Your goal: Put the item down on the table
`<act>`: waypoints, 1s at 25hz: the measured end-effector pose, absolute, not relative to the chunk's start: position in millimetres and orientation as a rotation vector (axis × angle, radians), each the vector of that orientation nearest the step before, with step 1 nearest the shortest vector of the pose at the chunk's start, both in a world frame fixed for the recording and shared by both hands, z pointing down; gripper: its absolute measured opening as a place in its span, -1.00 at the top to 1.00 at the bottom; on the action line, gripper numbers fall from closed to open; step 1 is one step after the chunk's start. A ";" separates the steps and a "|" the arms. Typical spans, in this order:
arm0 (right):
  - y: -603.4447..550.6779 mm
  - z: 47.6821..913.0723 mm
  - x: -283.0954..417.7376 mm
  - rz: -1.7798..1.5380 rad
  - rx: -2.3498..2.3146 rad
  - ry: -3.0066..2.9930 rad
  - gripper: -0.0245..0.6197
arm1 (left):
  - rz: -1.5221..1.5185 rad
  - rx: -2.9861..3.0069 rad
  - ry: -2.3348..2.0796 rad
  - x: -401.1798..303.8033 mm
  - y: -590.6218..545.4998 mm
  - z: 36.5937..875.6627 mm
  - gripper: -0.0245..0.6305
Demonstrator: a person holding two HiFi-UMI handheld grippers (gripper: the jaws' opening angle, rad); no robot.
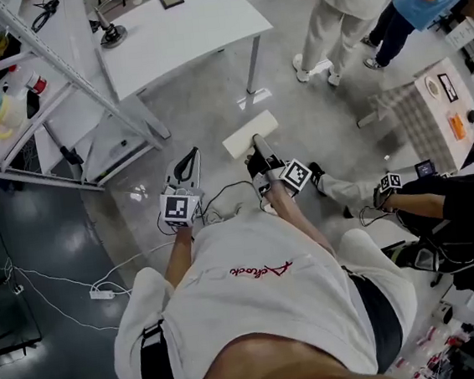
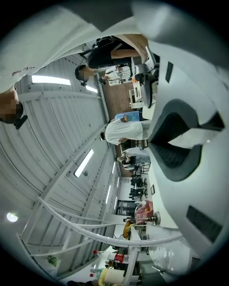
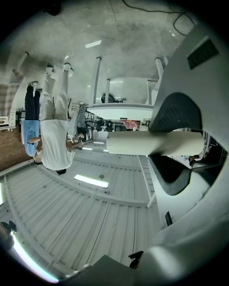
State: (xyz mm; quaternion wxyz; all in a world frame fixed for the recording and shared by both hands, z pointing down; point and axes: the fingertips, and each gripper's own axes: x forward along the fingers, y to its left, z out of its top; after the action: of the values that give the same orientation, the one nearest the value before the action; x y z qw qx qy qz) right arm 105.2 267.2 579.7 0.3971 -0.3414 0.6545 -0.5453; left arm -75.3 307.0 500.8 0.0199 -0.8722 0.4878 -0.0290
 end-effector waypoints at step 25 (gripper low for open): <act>190.3 607.3 125.0 -1.430 -0.872 1.652 0.34 | -0.089 -2.704 1.568 -58.8 230.1 528.9 0.87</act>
State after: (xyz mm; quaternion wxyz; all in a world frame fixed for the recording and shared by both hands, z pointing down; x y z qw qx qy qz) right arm 125.0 190.3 607.3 0.3844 -0.3421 0.6483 -0.5612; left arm -58.8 230.1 528.9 0.0071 -0.8647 0.5015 -0.0285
